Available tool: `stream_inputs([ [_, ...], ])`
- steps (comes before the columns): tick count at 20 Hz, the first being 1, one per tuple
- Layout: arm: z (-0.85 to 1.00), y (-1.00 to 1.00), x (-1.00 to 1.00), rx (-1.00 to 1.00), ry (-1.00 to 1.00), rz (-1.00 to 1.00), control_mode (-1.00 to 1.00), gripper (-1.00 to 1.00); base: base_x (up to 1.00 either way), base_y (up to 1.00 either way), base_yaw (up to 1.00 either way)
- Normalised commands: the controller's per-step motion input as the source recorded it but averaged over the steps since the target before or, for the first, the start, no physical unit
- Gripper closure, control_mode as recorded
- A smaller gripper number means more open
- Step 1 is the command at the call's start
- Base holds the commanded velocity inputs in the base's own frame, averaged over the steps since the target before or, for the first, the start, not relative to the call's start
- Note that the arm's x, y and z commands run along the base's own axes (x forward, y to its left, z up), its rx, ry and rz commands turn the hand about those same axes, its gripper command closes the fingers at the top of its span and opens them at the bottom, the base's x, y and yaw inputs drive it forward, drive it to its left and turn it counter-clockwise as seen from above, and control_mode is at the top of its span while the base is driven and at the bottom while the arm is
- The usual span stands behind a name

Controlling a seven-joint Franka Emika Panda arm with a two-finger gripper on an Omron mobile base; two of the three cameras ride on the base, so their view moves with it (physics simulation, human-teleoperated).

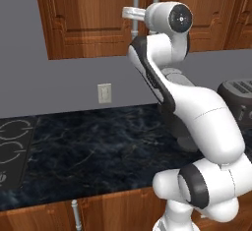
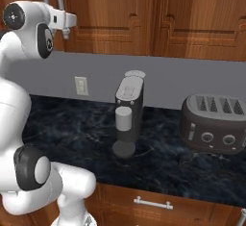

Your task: Open the cabinet and move the ladle to the pot. Then close the cabinet.

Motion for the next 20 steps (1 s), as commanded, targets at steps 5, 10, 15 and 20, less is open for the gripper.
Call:
stream_inputs([
  [5,-0.17,-0.35,1.00,0.16,0.19,0.30,-1.00,-1.00,0.00,0.00,0.00],
  [10,-0.46,-0.30,1.00,0.14,0.14,0.45,-1.00,-1.00,0.00,0.00,0.00],
  [15,-0.49,-0.07,1.00,0.09,0.09,0.37,-1.00,-1.00,0.00,0.00,0.00],
  [20,-0.48,0.00,1.00,0.04,0.03,0.30,-1.00,-1.00,0.00,0.00,0.00],
])
